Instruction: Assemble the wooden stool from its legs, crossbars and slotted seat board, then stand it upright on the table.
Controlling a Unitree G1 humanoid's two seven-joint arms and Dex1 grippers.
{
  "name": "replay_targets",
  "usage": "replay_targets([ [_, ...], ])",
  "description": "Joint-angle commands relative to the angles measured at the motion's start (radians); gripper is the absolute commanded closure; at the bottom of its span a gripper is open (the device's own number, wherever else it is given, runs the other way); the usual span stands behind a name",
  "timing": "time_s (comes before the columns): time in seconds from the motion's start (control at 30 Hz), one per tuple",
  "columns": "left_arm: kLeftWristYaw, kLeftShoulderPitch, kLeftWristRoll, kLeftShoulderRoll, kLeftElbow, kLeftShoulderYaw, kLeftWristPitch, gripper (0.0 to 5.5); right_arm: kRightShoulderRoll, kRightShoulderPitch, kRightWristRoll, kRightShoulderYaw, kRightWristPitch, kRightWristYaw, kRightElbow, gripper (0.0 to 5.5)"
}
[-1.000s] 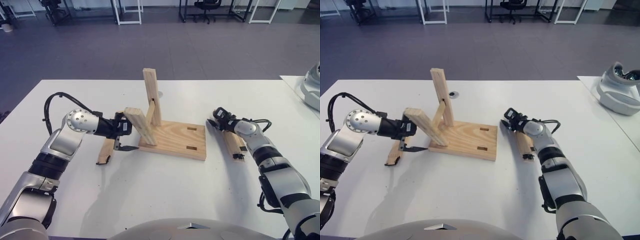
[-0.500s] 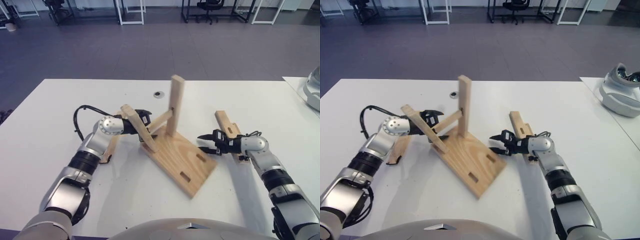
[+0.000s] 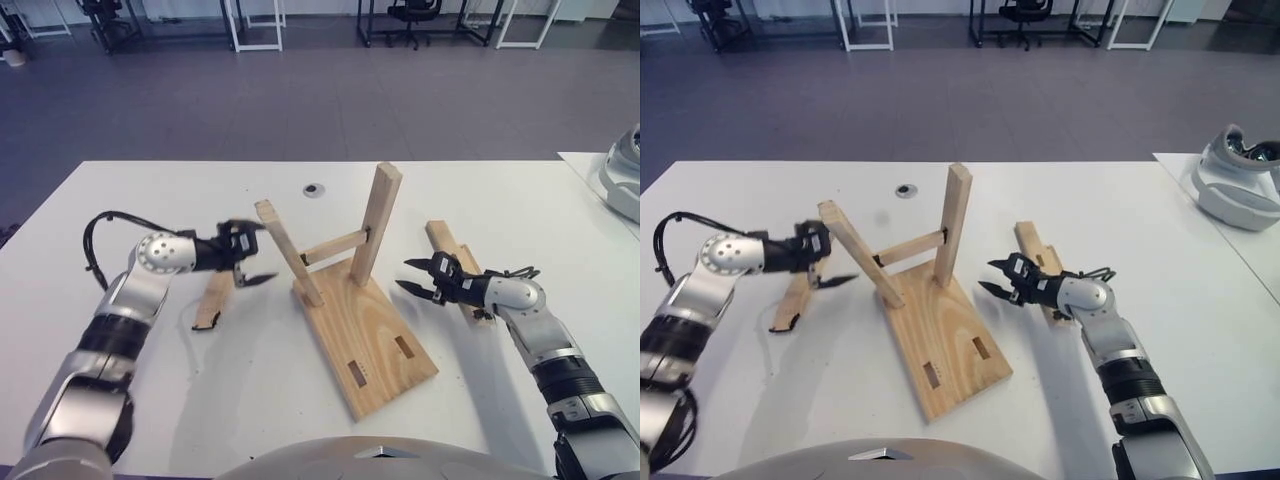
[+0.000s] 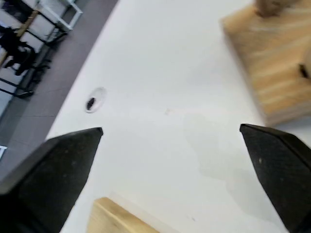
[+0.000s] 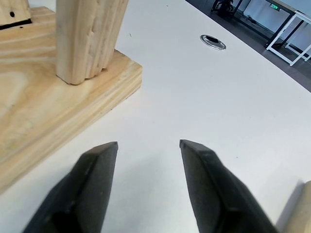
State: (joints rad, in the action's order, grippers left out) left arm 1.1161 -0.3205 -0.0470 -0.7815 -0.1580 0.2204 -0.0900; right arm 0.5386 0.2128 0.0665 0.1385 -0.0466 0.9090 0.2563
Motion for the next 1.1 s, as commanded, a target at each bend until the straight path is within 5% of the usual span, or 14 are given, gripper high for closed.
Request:
replay_targets([
  [0.03,0.044,0.092,-0.061,-0.056,0.177,0.067,0.100,0.28,0.012,-0.032,0.005,0.027,0.054,0.025,-0.088,3.11],
  [0.3,-0.233,0.086,-0.170,0.262,0.181,0.202,0.306,0.28,-0.081,-0.070,-0.068,0.158,0.195,-0.072,-0.188,3.11],
  [0.73,-0.395,0.045,-0.184,0.305,0.121,0.157,0.317,0.28,0.015,-0.090,0.071,-0.101,0.282,-0.142,-0.252,3.11],
  [0.87,-0.383,0.079,-0.184,0.302,0.174,0.171,0.342,0.28,0.095,-0.121,-0.075,0.033,0.187,-0.086,-0.165,3.11],
  [1.1,-0.433,-0.002,-0.196,0.381,0.036,0.187,0.345,0.28,-0.062,-0.051,-0.090,0.121,0.186,-0.124,-0.124,3.11],
])
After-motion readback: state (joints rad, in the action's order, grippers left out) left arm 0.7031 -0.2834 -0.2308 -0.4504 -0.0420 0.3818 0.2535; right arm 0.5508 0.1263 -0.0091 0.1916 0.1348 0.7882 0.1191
